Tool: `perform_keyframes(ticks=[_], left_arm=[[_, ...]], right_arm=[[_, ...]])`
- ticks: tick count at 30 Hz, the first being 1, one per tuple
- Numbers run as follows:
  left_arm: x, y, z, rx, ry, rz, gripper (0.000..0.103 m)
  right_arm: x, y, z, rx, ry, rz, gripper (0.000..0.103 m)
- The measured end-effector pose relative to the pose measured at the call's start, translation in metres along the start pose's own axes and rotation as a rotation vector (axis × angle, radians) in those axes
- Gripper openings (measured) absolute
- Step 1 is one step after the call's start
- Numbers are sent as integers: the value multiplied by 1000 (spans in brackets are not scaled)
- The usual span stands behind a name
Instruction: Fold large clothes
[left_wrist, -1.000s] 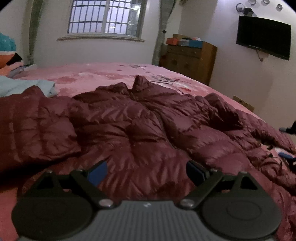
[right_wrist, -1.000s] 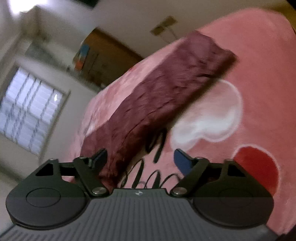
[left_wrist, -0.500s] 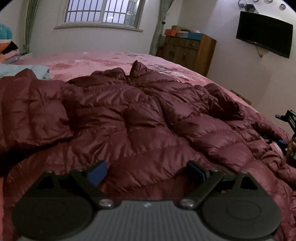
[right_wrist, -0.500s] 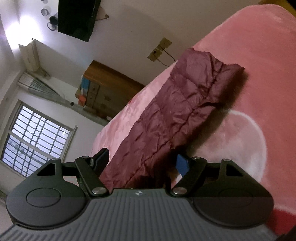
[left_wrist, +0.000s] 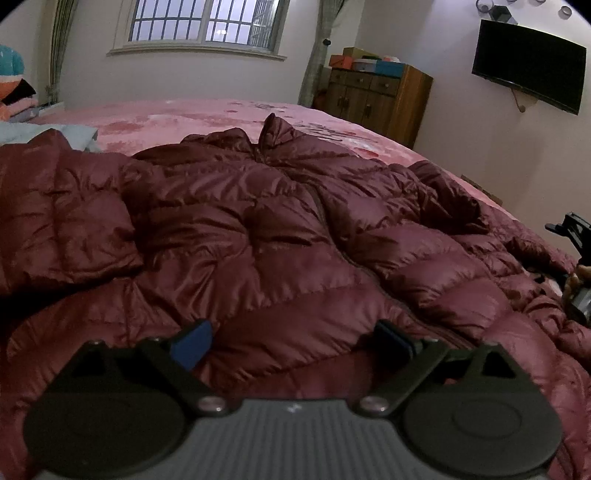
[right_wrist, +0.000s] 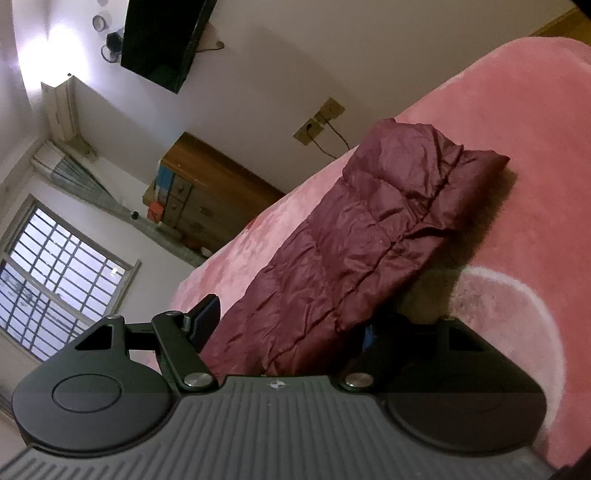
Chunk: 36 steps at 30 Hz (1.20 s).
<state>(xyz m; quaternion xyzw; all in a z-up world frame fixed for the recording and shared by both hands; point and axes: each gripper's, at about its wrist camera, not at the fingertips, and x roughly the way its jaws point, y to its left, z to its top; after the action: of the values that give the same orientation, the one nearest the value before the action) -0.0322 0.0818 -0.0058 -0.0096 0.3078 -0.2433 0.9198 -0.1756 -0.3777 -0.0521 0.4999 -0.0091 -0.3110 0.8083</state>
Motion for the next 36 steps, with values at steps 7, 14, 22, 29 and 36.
perform_keyframes(ticks=[7,14,22,29,36], left_arm=[[0,0,0,3,1,1,96],[0,0,-1,0,2,1,96],[-3,5,2,-29,3,-9,96],[-16,25,12,-151,-32,-54,96],[-36,62,24,-331,-113,-51,96]], right_arm=[[0,2,-1,-24,-8,-70,53],[-16,19,10,-62,-60,-54,19],[-59,137,-11,-359,-117,200,15],[-87,247,-93,-666,4,495,15],[-79,280,-220,-853,270,652,15]])
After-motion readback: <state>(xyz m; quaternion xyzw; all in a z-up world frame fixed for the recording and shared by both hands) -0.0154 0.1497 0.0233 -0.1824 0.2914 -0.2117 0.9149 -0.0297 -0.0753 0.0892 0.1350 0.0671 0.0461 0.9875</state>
